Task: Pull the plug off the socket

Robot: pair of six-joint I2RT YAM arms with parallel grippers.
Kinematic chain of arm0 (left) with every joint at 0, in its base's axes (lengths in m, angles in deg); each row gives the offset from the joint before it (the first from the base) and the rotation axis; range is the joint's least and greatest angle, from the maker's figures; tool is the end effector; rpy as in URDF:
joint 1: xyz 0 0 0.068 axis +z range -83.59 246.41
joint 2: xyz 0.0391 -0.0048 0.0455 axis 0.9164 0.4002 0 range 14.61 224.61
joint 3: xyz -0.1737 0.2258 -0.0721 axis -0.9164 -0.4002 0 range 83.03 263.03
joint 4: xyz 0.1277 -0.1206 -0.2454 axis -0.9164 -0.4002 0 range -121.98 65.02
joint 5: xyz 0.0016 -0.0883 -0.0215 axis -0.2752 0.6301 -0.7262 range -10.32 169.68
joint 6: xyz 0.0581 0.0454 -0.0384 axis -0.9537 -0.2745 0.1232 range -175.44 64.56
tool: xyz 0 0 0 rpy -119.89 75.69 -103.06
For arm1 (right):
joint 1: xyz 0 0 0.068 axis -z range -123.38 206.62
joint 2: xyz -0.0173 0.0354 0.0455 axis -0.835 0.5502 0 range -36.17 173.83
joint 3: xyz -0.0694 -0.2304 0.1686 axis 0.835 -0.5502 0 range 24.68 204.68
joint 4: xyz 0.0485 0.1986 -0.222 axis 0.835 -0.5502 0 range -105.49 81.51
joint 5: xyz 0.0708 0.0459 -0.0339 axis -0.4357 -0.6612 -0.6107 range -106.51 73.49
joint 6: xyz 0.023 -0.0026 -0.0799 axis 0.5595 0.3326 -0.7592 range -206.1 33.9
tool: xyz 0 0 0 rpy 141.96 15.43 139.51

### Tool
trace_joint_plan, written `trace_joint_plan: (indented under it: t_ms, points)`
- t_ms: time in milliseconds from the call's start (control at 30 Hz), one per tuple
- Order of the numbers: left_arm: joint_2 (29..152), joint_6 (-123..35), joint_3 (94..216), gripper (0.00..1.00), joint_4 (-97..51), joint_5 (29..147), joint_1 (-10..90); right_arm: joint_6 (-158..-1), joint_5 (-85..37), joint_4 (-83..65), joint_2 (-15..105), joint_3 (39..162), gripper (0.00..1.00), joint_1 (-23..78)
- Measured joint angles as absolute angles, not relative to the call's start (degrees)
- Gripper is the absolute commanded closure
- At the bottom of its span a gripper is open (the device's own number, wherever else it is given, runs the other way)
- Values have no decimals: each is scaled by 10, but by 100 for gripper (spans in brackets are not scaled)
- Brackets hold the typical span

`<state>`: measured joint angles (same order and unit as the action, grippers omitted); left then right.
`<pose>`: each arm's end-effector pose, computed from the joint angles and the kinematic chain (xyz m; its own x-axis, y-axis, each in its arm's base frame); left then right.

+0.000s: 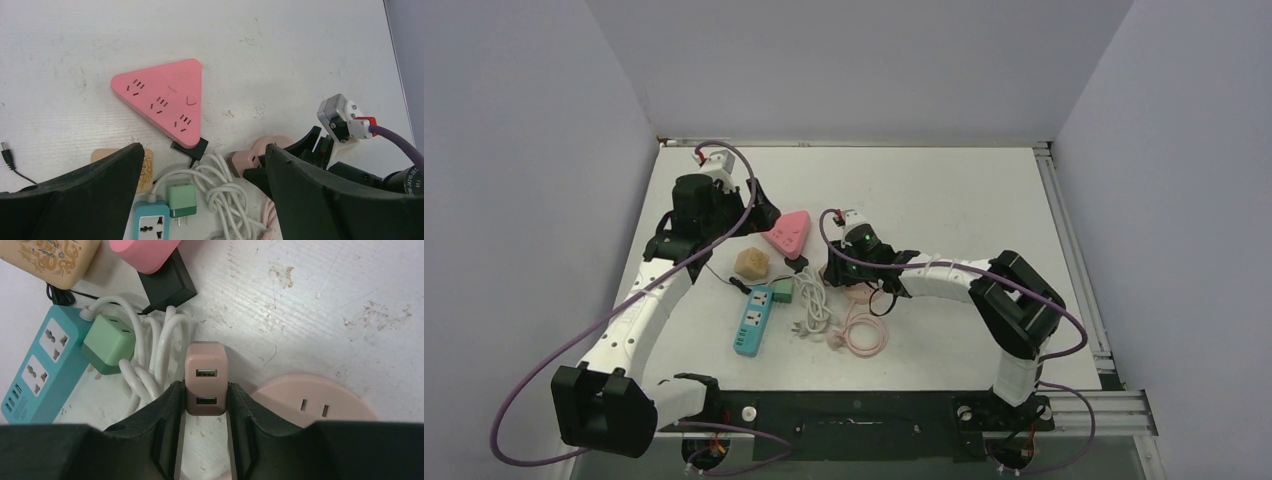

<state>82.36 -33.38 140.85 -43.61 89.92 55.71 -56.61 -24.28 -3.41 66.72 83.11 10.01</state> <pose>0.3251 -0.0746 0.3179 -0.5615 -0.2701 -0.7822 0.1352 0.9026 -0.4087 0.2979 0.3294 0.1406 -0.7691 -0.1036 -0.6306 -0.4747 0.7533 0.4552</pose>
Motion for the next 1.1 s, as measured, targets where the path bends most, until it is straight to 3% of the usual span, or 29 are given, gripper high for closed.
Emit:
trace_joint_plan:
  t_ms: [100,133,200,533,633,833,1100]
  points:
    - [824,-334,1408,11,-437,897,557,-570,-236,-34,677,840,52,97]
    - [824,-334,1407,11,-437,894,557,-572,-232,-35,679,844,41,97]
    - [823,-334,1406,11,-437,888,557,-574,-226,-35,683,851,29,97]
    - [794,-336,1395,6,-436,851,564,-596,-210,-35,683,856,1,96]
    - [781,-335,1393,6,-436,841,573,-603,-196,-45,669,856,10,97]
    - [762,-332,1382,6,-434,806,589,-615,-172,-61,581,839,10,121]
    - [651,-356,1336,6,-414,716,589,-617,-135,-90,432,756,10,270]
